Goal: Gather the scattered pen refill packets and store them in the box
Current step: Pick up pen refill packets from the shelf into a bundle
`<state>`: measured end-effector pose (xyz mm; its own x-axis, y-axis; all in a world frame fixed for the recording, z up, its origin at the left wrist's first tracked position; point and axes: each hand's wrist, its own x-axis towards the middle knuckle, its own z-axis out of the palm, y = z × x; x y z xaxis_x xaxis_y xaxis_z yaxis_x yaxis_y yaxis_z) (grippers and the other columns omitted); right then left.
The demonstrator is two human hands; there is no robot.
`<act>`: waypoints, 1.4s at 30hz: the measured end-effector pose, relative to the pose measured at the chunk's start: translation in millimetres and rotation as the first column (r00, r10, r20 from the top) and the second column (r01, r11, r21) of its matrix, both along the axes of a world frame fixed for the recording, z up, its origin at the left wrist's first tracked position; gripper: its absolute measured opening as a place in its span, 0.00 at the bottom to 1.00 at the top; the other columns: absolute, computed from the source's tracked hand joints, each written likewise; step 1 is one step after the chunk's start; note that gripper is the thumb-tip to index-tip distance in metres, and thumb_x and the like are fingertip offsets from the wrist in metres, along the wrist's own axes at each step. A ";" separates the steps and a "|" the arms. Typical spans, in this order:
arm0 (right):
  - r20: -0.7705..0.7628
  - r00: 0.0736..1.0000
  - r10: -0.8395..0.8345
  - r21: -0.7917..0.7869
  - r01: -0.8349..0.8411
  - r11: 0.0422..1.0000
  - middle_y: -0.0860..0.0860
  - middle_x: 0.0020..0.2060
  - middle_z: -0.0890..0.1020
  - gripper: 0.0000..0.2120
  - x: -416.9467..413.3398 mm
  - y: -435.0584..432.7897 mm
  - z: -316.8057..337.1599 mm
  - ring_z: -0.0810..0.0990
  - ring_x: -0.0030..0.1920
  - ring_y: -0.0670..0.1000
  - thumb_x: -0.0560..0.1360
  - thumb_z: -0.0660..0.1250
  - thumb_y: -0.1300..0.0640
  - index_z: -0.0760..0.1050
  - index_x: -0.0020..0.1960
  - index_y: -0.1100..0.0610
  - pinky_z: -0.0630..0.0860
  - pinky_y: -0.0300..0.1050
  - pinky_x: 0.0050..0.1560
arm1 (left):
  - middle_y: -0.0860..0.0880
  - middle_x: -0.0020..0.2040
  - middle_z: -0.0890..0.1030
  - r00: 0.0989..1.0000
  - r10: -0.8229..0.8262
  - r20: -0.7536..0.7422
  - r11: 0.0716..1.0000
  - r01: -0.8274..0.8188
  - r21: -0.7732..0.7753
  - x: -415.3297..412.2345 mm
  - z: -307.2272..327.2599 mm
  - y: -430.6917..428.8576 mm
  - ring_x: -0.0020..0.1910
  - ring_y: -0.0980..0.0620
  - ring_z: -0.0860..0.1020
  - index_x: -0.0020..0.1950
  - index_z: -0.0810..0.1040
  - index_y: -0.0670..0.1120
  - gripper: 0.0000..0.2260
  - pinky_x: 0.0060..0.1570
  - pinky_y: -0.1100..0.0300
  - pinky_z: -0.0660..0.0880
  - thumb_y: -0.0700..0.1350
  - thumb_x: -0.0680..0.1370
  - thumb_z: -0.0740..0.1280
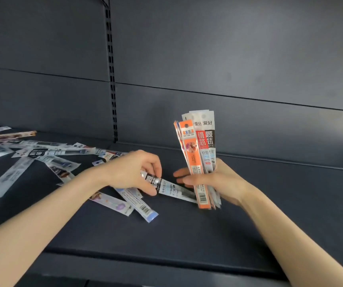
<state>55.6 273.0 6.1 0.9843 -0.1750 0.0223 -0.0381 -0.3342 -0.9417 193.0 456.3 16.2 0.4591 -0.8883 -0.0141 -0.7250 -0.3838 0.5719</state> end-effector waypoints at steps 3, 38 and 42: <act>0.008 1.000 -0.002 0.013 0.002 1.000 0.53 0.49 0.86 0.13 3.2 0.1 4.5 0.84 0.52 0.52 0.65 0.74 0.59 0.80 0.48 0.50 0.75 0.56 0.62 | 0.53 0.44 0.84 0.990 0.033 -0.140 0.965 -0.067 -0.252 2.0 19.4 1.4 0.42 0.65 0.80 0.49 0.78 0.56 0.19 0.50 0.60 0.73 0.44 0.63 0.80; 0.090 0.991 -0.100 0.090 0.092 0.992 0.44 0.48 0.81 0.17 68.4 41.5 3.4 0.79 0.52 0.45 0.70 0.73 0.62 0.74 0.49 0.43 0.74 0.45 0.55 | 0.68 0.65 0.69 0.998 -0.062 0.017 0.979 0.057 0.193 101.0 9.7 47.7 0.66 0.66 0.67 0.63 0.65 0.67 0.38 0.68 0.61 0.64 0.69 0.55 0.74; 0.087 0.989 -0.123 0.079 0.116 0.990 0.45 0.48 0.81 0.16 91.2 54.2 3.5 0.79 0.52 0.45 0.70 0.73 0.62 0.74 0.49 0.44 0.73 0.41 0.51 | 0.66 0.70 0.62 0.990 -0.139 0.024 0.939 0.124 0.320 119.7 -0.9 48.3 0.69 0.63 0.62 0.72 0.59 0.62 0.49 0.70 0.61 0.60 0.70 0.54 0.71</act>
<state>146.8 327.2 9.5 0.9507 -0.2955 0.0937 0.0135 -0.2626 -0.9648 312.6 504.6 15.3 0.3455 -0.8936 -0.2866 -0.8033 -0.4395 0.4019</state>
